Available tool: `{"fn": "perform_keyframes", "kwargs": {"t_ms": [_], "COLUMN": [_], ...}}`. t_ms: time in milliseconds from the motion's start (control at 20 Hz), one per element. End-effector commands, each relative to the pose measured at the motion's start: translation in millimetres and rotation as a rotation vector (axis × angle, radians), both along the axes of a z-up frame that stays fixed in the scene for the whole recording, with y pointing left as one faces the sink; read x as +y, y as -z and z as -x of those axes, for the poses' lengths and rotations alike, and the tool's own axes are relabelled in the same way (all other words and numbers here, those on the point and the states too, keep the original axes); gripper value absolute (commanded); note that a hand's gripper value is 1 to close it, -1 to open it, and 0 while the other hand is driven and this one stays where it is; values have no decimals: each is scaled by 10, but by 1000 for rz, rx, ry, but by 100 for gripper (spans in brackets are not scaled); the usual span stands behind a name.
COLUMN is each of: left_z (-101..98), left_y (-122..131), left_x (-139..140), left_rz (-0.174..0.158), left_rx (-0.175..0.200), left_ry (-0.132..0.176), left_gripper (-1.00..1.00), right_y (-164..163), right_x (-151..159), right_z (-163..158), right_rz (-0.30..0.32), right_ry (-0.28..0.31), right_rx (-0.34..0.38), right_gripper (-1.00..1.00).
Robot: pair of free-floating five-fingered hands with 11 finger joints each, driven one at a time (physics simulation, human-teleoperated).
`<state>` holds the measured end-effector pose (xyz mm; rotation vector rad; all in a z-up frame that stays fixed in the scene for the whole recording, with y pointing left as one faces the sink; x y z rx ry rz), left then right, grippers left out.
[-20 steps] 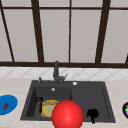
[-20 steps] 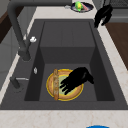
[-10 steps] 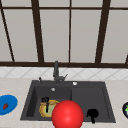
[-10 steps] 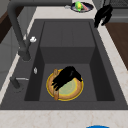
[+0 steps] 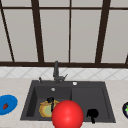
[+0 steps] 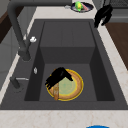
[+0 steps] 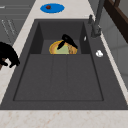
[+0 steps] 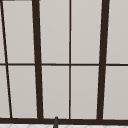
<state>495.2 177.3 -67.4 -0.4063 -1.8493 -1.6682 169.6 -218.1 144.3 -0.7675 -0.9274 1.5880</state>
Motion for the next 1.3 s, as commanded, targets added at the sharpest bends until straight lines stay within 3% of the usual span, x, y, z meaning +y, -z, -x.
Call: {"fn": "perform_keyframes", "kwargs": {"t_ms": [0, 250, 500, 550, 600, 650, 700, 800, 900, 1050, 1150, 1250], "left_z": [-199, -566, -500, -441, -389, -384, -384, -419, -376, -397, -424, -480], "left_y": [218, 376, 321, 309, 268, 256, 210, 91, 83, 34, 5, 1], "left_x": [-64, -61, -64, -50, -42, -48, -49, -123, -163, -180, -128, -114], "left_rz": [-48, -32, -39, -39, -57, -74, -79, -117, -143, -155, -140, -125], "left_rx": [9, 23, 75, 72, 41, -21, -42, -129, -173, -214, -242, -266], "left_ry": [2, -15, -9, -14, -2, -5, 2, -8, 4, 7, -4, -49], "left_gripper": [-100, -100, -100, 100, 100, 100, 100, 100, 100, 100, 100, 100], "right_y": [0, 0, 0, 0, 0, 0, 0, 0, 0, 0, 0, 0], "right_x": [0, 0, 0, 0, 0, 0, 0, 0, 0, 0, 0, 0], "right_z": [0, 0, 0, 0, 0, 0, 0, 0, 0, 0, 0, 0], "right_rz": [0, 0, 0, 0, 0, 0, 0, 0, 0, 0, 0, 0], "right_ry": [0, 0, 0, 0, 0, 0, 0, 0, 0, 0, 0, 0], "right_rx": [0, 0, 0, 0, 0, 0, 0, 0, 0, 0, 0, 0], "right_gripper": [0, 0, 0, 0, 0, 0, 0, 0, 0, 0, 0, 0]}}
